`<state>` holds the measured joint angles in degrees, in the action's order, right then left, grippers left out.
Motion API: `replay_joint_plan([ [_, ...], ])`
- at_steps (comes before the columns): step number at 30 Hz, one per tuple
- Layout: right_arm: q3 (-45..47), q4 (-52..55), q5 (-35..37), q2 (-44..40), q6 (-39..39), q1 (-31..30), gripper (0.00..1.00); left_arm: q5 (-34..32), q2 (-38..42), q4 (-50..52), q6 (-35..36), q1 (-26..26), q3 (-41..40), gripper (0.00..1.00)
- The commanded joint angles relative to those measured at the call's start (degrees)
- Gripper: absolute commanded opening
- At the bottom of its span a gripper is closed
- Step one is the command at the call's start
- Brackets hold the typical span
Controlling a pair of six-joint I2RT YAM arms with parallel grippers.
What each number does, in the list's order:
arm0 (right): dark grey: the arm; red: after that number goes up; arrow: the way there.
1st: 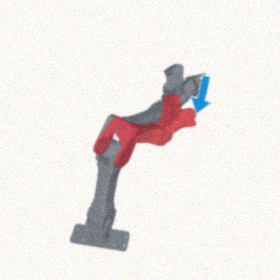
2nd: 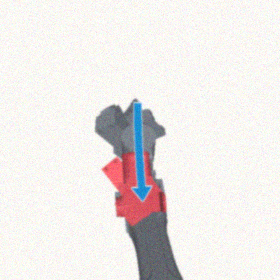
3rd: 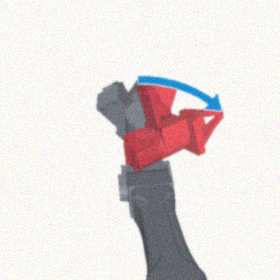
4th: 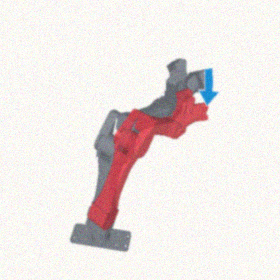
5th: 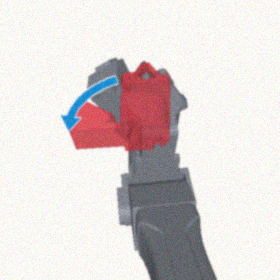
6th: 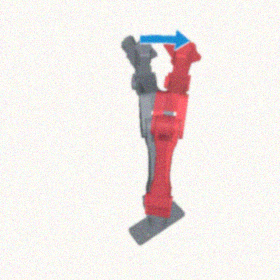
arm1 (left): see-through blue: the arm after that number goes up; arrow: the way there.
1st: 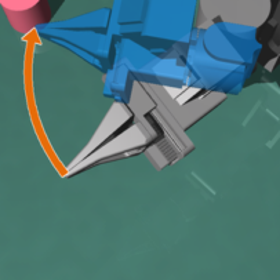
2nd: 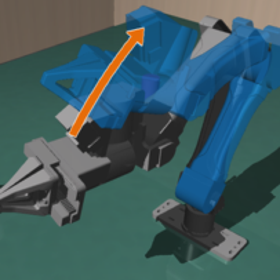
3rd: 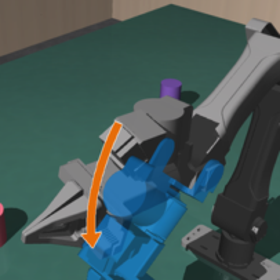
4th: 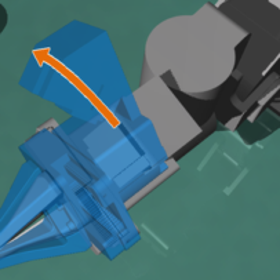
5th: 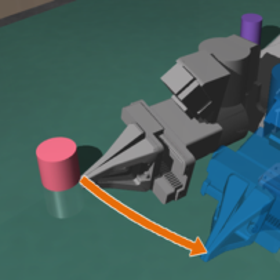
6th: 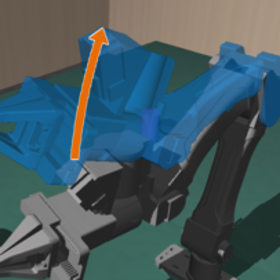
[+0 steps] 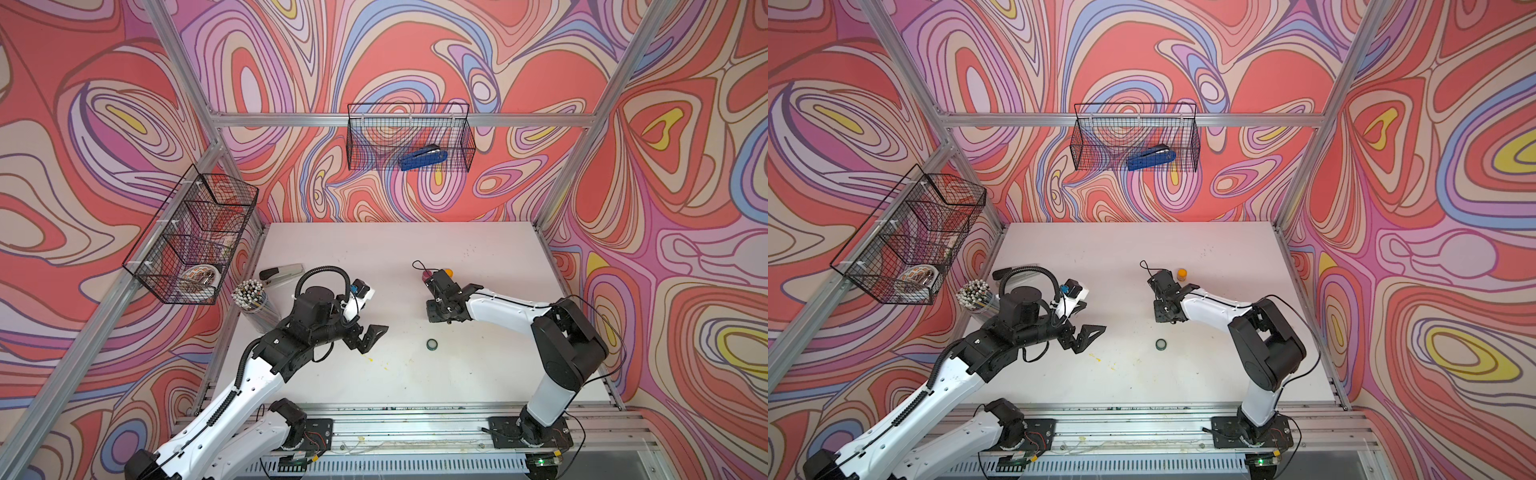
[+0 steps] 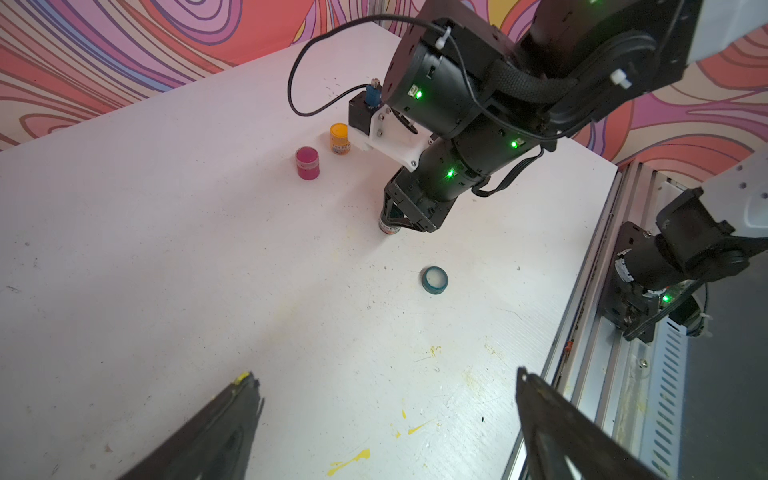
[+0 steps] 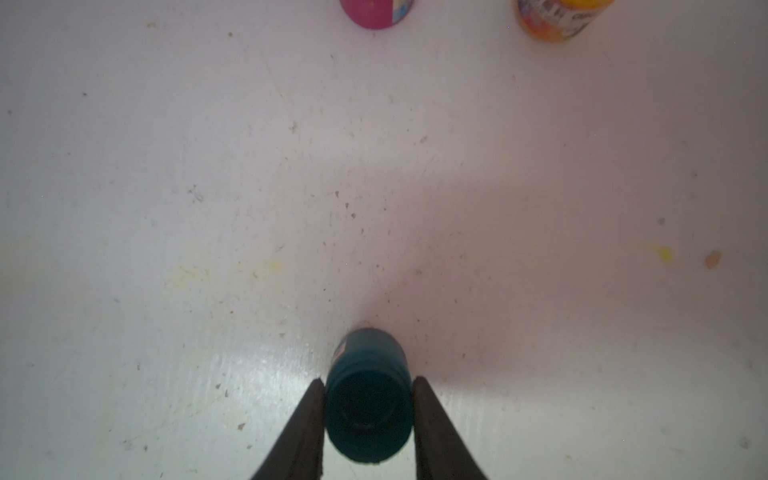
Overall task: Close the paint jar lid
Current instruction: Pick up the paint jar from the center of the board.
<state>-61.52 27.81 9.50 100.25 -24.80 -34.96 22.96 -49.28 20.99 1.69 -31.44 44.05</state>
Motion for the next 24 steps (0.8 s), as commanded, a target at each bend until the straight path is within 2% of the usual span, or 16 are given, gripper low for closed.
replay_joint_plan([
  [1, -0.2, -0.4, -0.2, 0.6, -0.6, -0.3, 0.32, 0.9, -0.5, -1.0, -0.2, 0.2, 0.2, 0.98],
  [9, -1.3, 0.9, -0.1, 0.0, -0.1, -0.3, 0.27, 0.1, -0.3, -1.2, -0.3, 0.1, -0.1, 0.98],
  [13, -3.3, 3.5, -0.7, -0.4, 1.0, -0.3, 0.27, -0.5, -0.8, -5.3, -2.1, 0.2, -2.2, 0.98],
  [17, -5.8, 6.2, -2.5, -0.6, 2.7, -0.3, 0.27, -2.8, -2.0, -24.7, -7.4, 0.0, -9.9, 0.92],
  [20, -7.9, 8.1, -2.9, -0.5, 4.0, -0.3, 0.27, -8.1, -3.7, -46.9, -10.0, -0.7, -21.1, 0.91],
  [21, -8.8, 8.9, -3.4, -0.4, 4.6, -0.3, 0.27, -8.9, -5.2, -53.7, -10.0, -0.8, -23.6, 0.90],
  [24, -12.2, 11.6, -5.9, 0.2, 6.2, -0.3, 0.27, -8.1, -11.7, -64.5, -4.5, -1.4, -26.4, 0.85],
])
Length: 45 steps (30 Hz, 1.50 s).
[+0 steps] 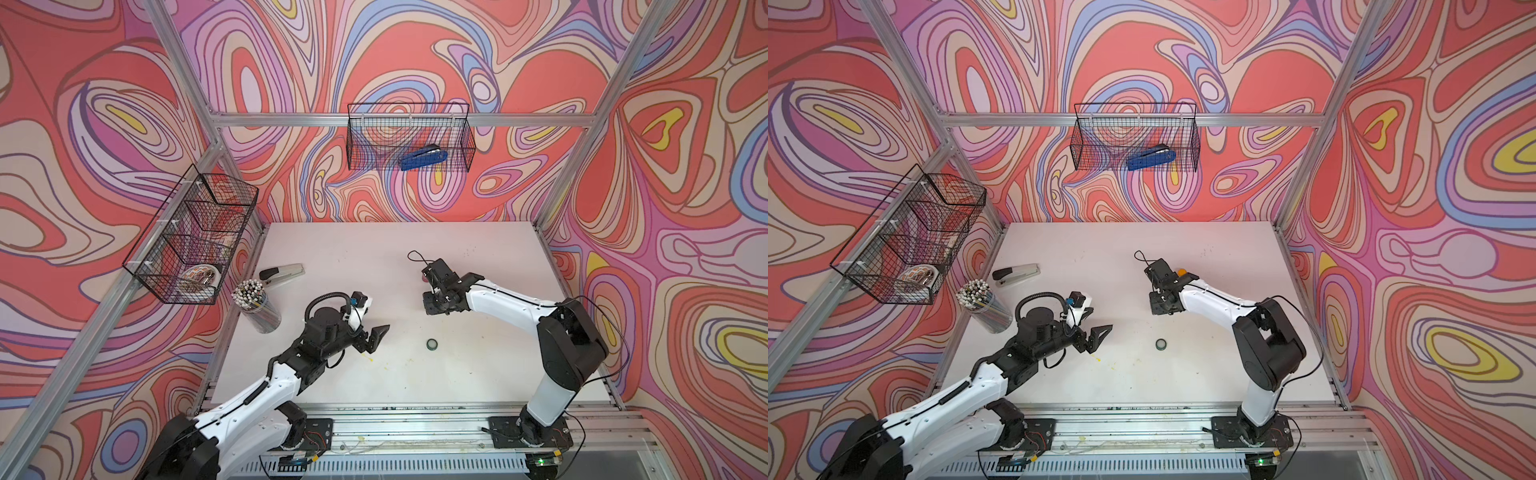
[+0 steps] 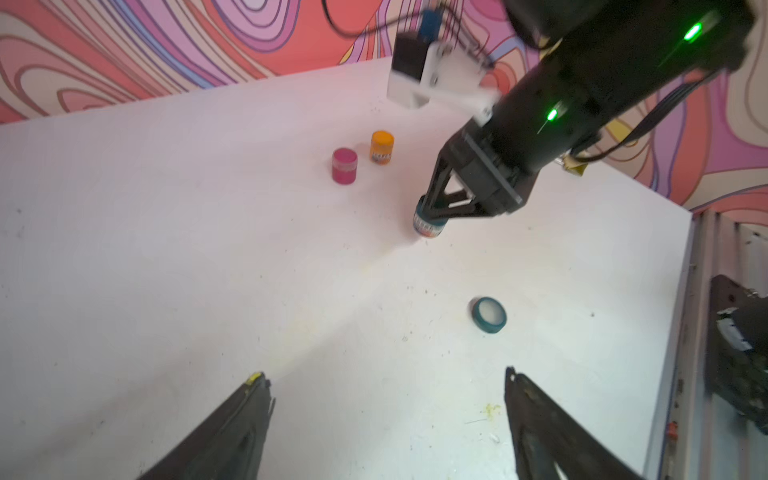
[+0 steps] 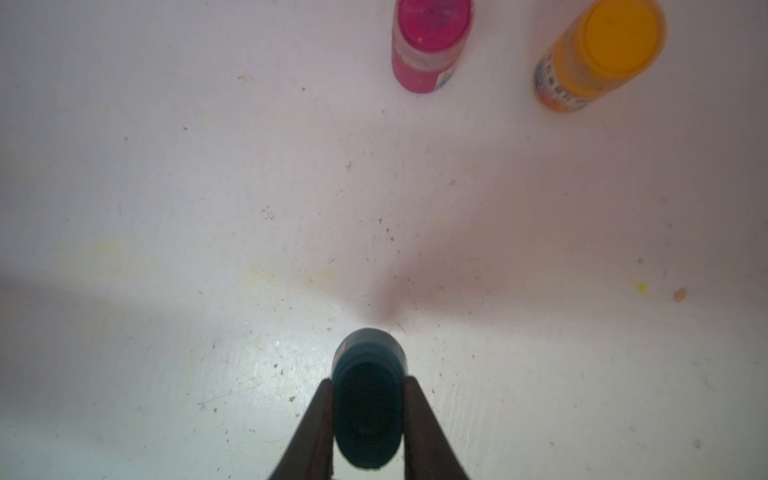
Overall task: Close the paint jar lid
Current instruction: Pick up the paint jar from the center of the board.
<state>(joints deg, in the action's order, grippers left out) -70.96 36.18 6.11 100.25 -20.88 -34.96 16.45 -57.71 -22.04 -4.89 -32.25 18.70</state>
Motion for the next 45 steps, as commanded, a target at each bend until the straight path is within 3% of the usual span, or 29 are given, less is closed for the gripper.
replay_joint_plan([
  [1, -4.2, 4.3, -3.2, 0.3, 3.0, -0.3, 0.27, -1.3, -5.8, -25.3, 4.2, -0.9, -1.7, 0.84],
  [5, -8.8, 7.8, -6.5, 0.1, 5.7, -0.3, 0.27, 0.1, -15.2, -42.3, 5.2, -1.0, -3.8, 0.82],
  [10, -11.7, 9.2, -10.8, -2.0, 7.8, -0.8, 0.27, 1.8, -25.2, -53.8, 4.4, -1.1, -2.5, 0.79],
  [18, -18.9, 14.4, -14.6, -3.0, 9.4, -3.7, 0.27, 5.6, -29.6, -53.8, 12.5, -3.2, 2.0, 0.73],
  [21, -20.7, 15.4, -15.1, -3.1, 9.5, -4.3, 0.27, 4.0, -30.1, -53.8, 14.8, -3.7, 2.6, 0.70],
  [27, -23.1, 16.3, -16.0, -3.6, 9.6, -5.4, 0.27, 2.2, -31.1, -53.8, 14.7, -3.7, 3.4, 0.63],
  [39, -23.6, 16.1, -17.1, -3.7, 8.8, -6.5, 0.27, 0.8, -31.8, -53.8, 14.4, -3.7, 5.6, 0.60],
  [45, -23.6, 15.5, -17.1, -4.0, 8.7, -6.5, 0.27, 1.5, -32.3, -53.8, 14.0, -3.7, 5.7, 0.51],
])
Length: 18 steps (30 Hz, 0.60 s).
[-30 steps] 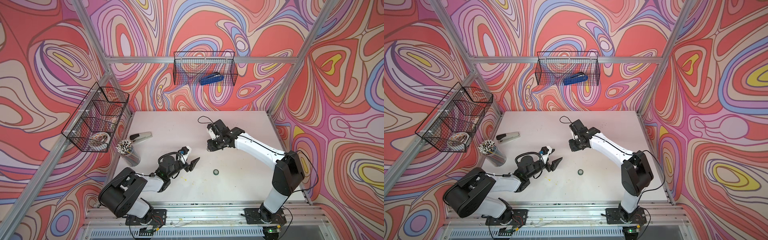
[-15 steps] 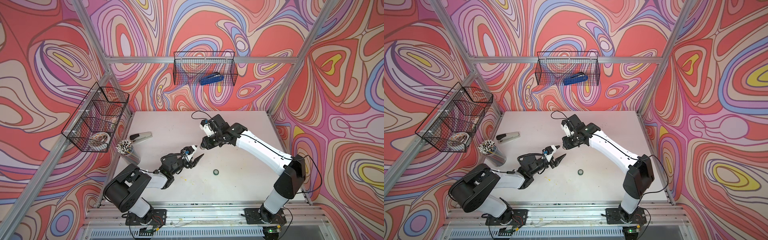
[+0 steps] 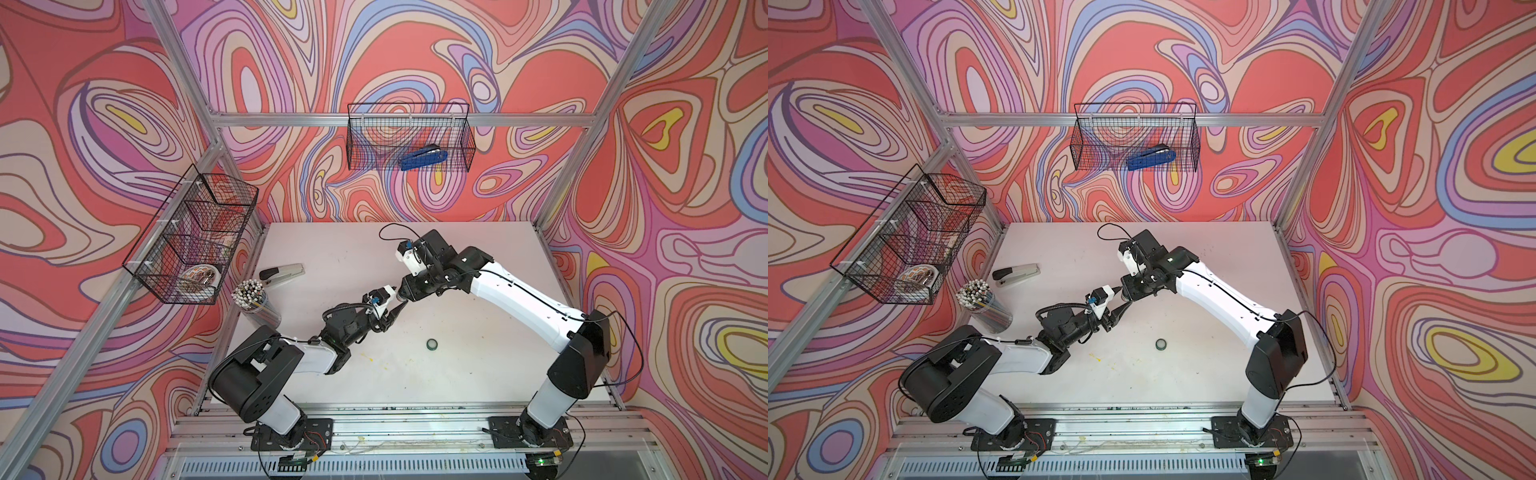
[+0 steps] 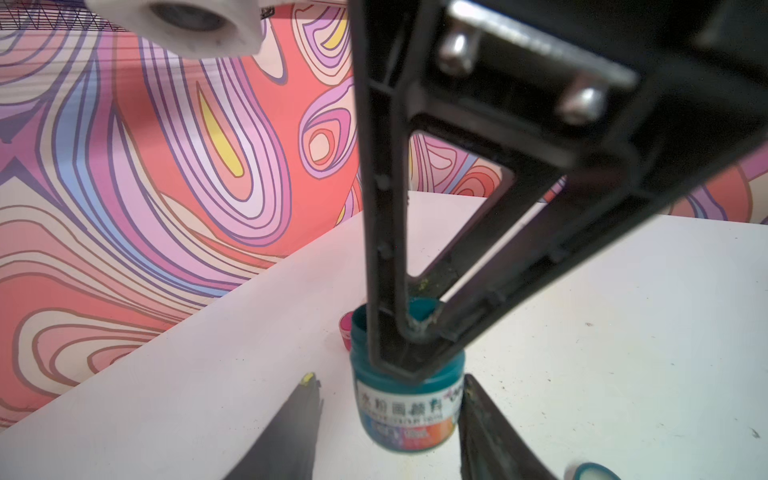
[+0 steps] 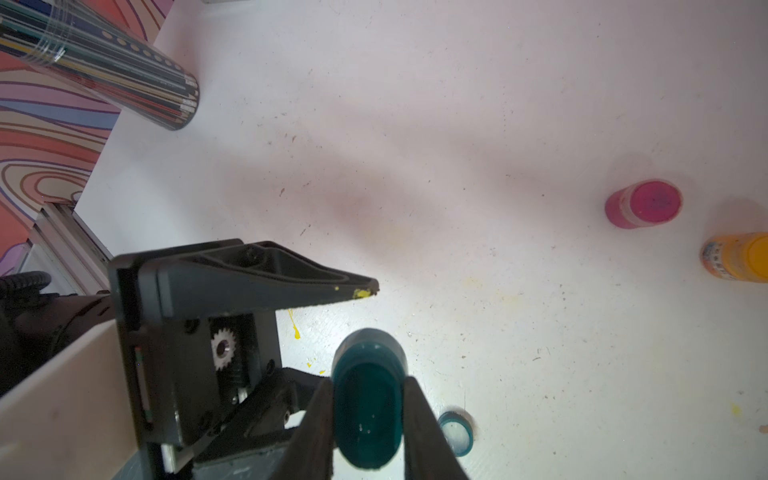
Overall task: Close the paint jar lid
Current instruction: Pick up the paint jar from the center of the board.
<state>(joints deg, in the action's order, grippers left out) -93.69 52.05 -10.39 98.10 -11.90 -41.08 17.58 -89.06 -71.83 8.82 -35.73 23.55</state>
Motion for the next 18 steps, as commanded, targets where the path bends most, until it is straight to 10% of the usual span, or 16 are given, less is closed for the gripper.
replay_joint_plan([
  [1, -0.9, -0.4, -0.6, -1.9, -0.3, -0.4, 0.27, 0.4, -1.0, -4.0, 0.2, -0.2, 0.9, 0.50],
  [18, -0.6, -0.8, -0.6, -2.3, -0.5, -0.6, 0.27, 0.3, -1.0, -3.7, 0.4, -0.2, 1.7, 0.40],
])
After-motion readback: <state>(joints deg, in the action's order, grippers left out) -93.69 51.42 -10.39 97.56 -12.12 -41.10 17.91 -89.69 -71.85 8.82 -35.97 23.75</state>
